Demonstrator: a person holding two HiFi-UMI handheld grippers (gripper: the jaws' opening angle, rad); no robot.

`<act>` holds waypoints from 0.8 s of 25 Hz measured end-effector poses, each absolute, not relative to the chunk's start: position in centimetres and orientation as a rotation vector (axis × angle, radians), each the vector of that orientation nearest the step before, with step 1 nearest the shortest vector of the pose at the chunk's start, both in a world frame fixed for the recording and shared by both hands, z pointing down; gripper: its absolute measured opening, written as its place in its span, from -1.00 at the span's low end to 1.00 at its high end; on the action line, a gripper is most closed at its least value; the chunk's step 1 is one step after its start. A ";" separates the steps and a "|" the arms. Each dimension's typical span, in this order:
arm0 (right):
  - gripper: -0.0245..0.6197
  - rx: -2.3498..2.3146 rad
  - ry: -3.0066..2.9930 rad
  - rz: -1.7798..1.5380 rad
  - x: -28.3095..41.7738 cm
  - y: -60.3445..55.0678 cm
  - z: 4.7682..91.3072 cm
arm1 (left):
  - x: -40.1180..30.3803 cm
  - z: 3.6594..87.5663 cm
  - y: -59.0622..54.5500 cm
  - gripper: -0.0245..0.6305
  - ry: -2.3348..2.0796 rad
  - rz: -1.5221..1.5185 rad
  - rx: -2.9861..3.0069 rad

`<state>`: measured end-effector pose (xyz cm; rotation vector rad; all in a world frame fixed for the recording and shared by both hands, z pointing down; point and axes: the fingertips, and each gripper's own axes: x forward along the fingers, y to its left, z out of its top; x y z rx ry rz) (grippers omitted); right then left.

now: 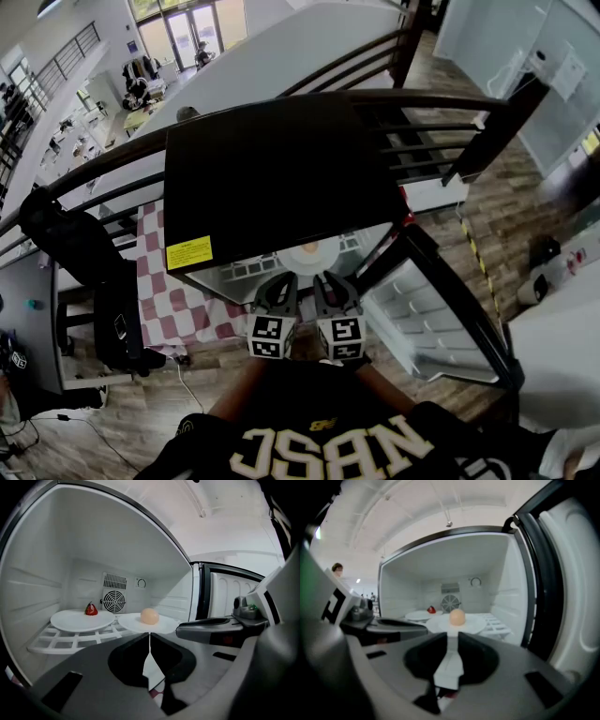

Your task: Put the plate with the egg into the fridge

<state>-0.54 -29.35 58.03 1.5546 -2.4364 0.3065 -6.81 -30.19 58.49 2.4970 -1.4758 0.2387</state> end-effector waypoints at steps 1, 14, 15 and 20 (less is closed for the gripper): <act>-0.67 1.555 -2.436 0.307 -0.5 -29.5 58.1 | -6.8 58.5 -30.4 -0.83 -1.478 0.245 2.495; -0.68 1.599 -2.411 0.354 0.5 -32.5 58.0 | -4.4 58.1 -33.0 -0.83 -1.416 0.307 2.471; -0.68 1.601 -2.409 0.357 0.6 -32.8 58.1 | -4.3 58.1 -33.1 -0.83 -1.415 0.309 2.468; -0.68 1.611 -2.393 0.345 1.0 -33.9 58.8 | -4.2 58.6 -34.1 -0.83 -1.423 0.309 2.439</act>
